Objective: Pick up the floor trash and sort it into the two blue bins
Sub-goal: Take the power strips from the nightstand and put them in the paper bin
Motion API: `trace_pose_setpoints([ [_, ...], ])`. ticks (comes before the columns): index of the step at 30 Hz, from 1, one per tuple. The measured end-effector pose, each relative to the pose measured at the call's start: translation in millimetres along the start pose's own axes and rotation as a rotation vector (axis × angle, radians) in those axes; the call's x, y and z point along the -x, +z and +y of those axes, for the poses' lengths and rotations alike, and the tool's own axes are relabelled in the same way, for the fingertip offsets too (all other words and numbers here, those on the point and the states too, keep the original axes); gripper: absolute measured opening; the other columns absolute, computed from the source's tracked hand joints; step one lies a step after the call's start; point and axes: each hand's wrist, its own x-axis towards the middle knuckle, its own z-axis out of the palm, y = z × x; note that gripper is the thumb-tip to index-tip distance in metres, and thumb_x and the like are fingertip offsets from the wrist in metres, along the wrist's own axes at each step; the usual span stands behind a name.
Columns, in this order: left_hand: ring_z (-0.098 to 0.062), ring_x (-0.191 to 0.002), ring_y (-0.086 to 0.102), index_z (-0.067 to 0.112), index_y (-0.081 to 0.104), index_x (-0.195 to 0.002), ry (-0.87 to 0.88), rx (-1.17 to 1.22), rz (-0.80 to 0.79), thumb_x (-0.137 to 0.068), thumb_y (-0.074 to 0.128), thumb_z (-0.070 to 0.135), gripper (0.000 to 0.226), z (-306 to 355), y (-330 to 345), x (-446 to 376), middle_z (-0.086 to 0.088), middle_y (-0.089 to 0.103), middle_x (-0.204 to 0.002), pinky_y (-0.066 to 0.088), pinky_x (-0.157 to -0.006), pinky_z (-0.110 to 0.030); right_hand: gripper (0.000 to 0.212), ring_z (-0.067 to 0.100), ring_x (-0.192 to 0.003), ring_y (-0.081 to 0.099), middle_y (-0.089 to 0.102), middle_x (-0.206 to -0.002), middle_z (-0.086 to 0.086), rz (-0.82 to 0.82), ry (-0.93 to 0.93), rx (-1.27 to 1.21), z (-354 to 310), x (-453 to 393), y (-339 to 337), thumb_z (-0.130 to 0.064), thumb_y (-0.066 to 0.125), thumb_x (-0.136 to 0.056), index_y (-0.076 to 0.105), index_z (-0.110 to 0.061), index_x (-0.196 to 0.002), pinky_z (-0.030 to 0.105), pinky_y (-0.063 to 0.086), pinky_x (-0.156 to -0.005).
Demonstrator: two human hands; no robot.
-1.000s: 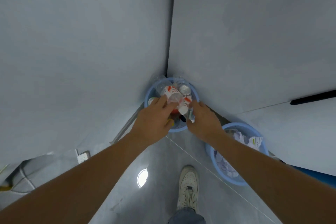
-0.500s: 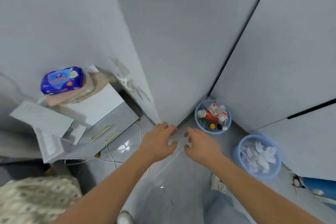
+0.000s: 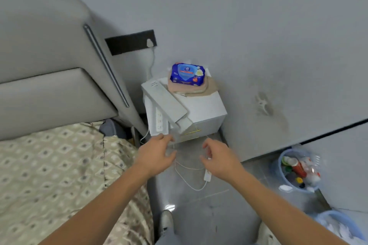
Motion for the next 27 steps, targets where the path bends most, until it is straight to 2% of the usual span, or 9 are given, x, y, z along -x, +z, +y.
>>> trace_pose_setpoints([
  [3, -0.018, -0.105, 0.058, 0.033, 0.054, -0.120, -0.138, 0.007, 0.056, -0.088, 0.055, 0.046, 0.035, -58, -5, -13, 0.008, 0.054, -0.103, 0.051, -0.076, -0.034, 0.034, 0.022, -0.100, 0.059, 0.057, -0.107, -0.003, -0.016, -0.019, 0.012, -29, -61, 8, -0.040, 0.064, -0.087, 0.054, -0.026, -0.116, 0.038, 0.051, -0.084],
  [6, -0.024, -0.107, 0.058, 0.028, 0.054, -0.118, -0.242, 0.031, 0.104, -0.090, 0.057, 0.044, 0.033, -99, 8, -42, 0.002, 0.055, -0.105, 0.048, -0.075, -0.035, 0.043, 0.024, -0.108, 0.056, 0.051, -0.117, 0.000, -0.005, -0.062, 0.023, -39, -126, 22, -0.041, 0.065, -0.087, 0.048, -0.027, -0.123, 0.040, 0.051, -0.088],
  [11, -0.033, -0.126, 0.048, 0.027, 0.037, -0.143, -0.363, 0.069, 0.127, -0.089, 0.056, 0.053, 0.062, -128, 56, -123, -0.007, 0.048, -0.131, 0.050, -0.090, -0.045, 0.067, 0.030, -0.127, 0.039, 0.037, -0.141, 0.005, 0.080, -0.086, 0.083, -41, -232, 60, -0.046, 0.068, -0.086, 0.037, -0.031, -0.143, 0.044, 0.046, -0.095],
  [14, -0.036, -0.122, 0.048, 0.027, 0.030, -0.146, -0.420, 0.106, 0.130, -0.088, 0.055, 0.059, 0.071, -124, 89, -174, -0.009, 0.041, -0.133, 0.046, -0.087, -0.044, 0.076, 0.033, -0.132, 0.034, 0.032, -0.147, 0.008, 0.085, -0.108, 0.116, -37, -279, 88, -0.051, 0.069, -0.084, 0.032, -0.034, -0.149, 0.047, 0.045, -0.100],
  [17, -0.038, -0.121, 0.042, 0.030, 0.028, -0.142, -0.479, 0.109, 0.100, -0.083, 0.058, 0.063, 0.074, -115, 119, -210, -0.009, 0.031, -0.134, 0.046, -0.087, -0.047, 0.082, 0.036, -0.127, 0.038, 0.031, -0.143, 0.008, 0.056, -0.143, 0.171, -24, -301, 116, -0.053, 0.072, -0.080, 0.030, -0.036, -0.149, 0.050, 0.047, -0.099],
  [20, -0.037, -0.117, 0.039, 0.031, 0.025, -0.137, -0.512, 0.060, 0.135, -0.077, 0.066, 0.060, 0.078, -111, 143, -226, -0.009, 0.024, -0.132, 0.046, -0.082, -0.048, 0.089, 0.036, -0.122, 0.039, 0.028, -0.141, 0.007, 0.086, -0.158, 0.206, -1, -309, 131, -0.049, 0.076, -0.077, 0.024, -0.041, -0.150, 0.051, 0.050, -0.094],
  [25, -0.038, -0.111, 0.044, 0.039, 0.008, -0.148, -0.540, 0.062, 0.193, -0.077, 0.067, 0.064, 0.096, -117, 161, -231, -0.014, 0.026, -0.131, 0.050, -0.075, -0.047, 0.100, 0.038, -0.132, 0.034, 0.024, -0.147, 0.011, 0.044, -0.155, 0.084, 24, -316, 140, -0.052, 0.074, -0.077, 0.010, -0.052, -0.154, 0.050, 0.041, -0.106],
  [27, -0.037, -0.112, 0.044, 0.038, 0.005, -0.150, -0.549, 0.065, 0.195, -0.077, 0.066, 0.066, 0.099, -119, 161, -230, -0.015, 0.026, -0.132, 0.049, -0.072, -0.045, 0.099, 0.038, -0.129, 0.037, 0.025, -0.145, 0.010, 0.016, -0.153, 0.040, 22, -314, 137, -0.051, 0.074, -0.078, 0.010, -0.052, -0.155, 0.049, 0.041, -0.106],
])
